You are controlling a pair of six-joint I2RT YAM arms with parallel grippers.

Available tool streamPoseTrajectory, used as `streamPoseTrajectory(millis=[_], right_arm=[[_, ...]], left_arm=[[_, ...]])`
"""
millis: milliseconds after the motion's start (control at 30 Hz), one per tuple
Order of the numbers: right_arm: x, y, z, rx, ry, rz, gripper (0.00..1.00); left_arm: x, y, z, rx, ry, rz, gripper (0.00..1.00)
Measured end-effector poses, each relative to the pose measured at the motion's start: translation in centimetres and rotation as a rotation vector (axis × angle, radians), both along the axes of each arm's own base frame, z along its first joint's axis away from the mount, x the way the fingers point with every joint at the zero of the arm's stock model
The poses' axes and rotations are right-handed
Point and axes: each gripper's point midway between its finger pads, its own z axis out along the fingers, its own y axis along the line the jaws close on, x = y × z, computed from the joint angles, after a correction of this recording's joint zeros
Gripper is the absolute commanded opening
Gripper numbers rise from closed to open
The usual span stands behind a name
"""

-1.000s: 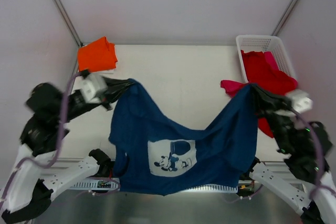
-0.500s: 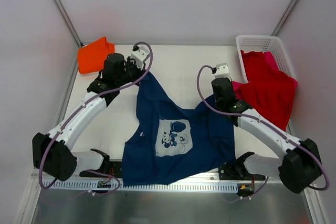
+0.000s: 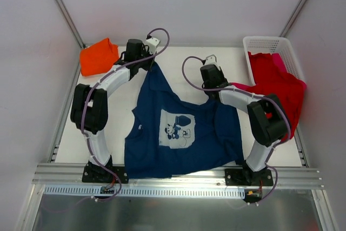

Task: Fold and stack the t-shirts
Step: Flatten out the tshirt

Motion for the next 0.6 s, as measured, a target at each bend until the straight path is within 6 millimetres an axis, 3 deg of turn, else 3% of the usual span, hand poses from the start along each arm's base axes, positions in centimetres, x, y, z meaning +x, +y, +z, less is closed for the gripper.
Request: streamPoseTrajectory(millis=[300,600], right_arm=[[5.8,-2.6,-0.8,-0.086,0.016,-0.065,0.0],[8.3,-5.7,-0.5,-0.136,0.017,-0.132,0.01]], left_arm=[[7.4,3.4,-2.3,0.021,-0.02,0.075,0.0],[12.4,6.7,-5.3,0.066,-0.034,0.121,0.0]])
